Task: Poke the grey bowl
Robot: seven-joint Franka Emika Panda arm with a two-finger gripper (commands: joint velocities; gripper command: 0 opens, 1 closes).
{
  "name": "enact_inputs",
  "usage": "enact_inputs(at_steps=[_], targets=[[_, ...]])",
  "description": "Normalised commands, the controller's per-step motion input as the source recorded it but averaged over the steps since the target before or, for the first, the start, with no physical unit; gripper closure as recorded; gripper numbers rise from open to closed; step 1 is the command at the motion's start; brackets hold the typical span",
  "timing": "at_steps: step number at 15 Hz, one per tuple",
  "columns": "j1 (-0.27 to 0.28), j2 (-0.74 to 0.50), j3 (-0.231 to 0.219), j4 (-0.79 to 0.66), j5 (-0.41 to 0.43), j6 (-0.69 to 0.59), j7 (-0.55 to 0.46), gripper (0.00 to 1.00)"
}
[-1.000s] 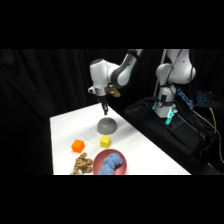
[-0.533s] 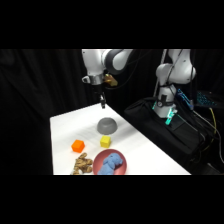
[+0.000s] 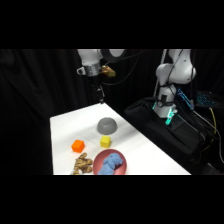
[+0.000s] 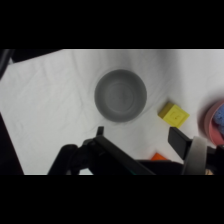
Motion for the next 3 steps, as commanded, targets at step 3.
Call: enact_inputs(at_steps=[3], targets=[[0.022,-0.09,0.021,0.16,-0.061,-0.19,0.02,0.00]])
